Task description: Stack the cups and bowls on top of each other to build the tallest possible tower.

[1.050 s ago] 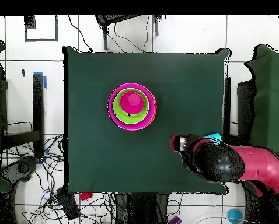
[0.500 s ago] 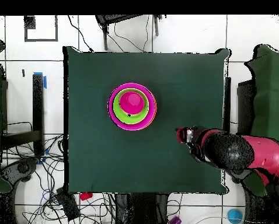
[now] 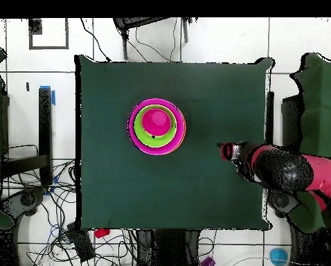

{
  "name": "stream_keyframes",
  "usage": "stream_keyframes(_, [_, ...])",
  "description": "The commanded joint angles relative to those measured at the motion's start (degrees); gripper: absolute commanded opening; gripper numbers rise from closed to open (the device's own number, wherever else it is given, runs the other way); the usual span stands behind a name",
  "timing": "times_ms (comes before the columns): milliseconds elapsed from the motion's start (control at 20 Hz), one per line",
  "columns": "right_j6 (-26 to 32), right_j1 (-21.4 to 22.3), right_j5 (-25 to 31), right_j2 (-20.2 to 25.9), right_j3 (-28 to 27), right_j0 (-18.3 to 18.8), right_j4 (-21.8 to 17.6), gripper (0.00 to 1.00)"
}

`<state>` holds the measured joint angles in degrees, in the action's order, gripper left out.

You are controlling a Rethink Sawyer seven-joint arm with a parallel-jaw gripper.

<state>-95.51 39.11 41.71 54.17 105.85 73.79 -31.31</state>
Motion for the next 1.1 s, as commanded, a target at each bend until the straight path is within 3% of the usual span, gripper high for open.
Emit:
stream_keyframes(50, [28.1, -6.9, 8.0, 0.7, -9.4, -0.2, -7.8, 1.0])
stream_keyframes(450, [37.5, -9.3, 13.8, 1.5, -13.9, 0.9, -7.1, 1.0])
stream_keyframes(1100, [39.4, -9.5, 12.3, 0.5, -14.2, 0.5, -5.8, 1.0])
